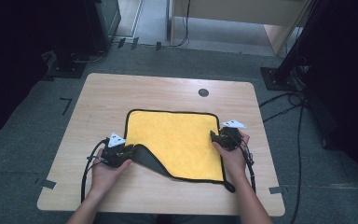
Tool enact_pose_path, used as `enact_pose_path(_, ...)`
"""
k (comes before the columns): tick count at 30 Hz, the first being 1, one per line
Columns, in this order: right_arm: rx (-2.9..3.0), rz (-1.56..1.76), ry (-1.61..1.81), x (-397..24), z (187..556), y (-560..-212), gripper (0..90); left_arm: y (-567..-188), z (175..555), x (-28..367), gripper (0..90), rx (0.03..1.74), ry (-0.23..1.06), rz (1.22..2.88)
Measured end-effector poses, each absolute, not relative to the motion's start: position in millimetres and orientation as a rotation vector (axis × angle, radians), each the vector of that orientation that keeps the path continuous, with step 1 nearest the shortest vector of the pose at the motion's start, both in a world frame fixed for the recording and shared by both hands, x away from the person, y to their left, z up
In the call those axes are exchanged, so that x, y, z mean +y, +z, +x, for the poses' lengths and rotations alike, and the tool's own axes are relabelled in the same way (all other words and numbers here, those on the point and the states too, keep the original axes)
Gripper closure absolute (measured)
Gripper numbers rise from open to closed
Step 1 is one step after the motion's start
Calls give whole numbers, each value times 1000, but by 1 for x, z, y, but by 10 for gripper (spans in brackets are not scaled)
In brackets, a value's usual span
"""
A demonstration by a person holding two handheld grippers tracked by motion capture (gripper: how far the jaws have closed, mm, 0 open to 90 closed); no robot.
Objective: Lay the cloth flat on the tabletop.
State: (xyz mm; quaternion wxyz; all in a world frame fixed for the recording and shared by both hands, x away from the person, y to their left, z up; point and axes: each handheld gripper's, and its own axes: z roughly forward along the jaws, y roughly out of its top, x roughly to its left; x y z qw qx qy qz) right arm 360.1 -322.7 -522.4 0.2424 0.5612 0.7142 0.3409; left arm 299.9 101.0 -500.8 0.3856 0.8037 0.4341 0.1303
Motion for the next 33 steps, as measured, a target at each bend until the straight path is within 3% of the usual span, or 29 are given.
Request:
enact_pose_path(10, 1953, 1533, 932, -323, 360, -522, 376, -501, 271, 134, 853, 1031, 272, 2037)
enact_pose_path(12, 1953, 1534, 932, -323, 360, -522, 376, -502, 266, 139, 803, 1023, 232, 2048)
enact_pose_path(14, 1953, 1532, 932, -323, 360, -522, 376, -503, 261, 145, 680, 1007, 219, 2055)
enact_pose_path(18, 1952, 1533, 932, -323, 360, -522, 376, -503, 261, 162, 592, 1063, 214, 1984)
enact_pose_path(23, 1952, 1532, 932, -323, 360, -522, 376, -496, 265, 167, 546, 1106, 228, 1866)
enact_pose_path(33, 1952, 1534, 932, -323, 360, -522, 375, -491, 268, 138, 510, 998, 229, 1924)
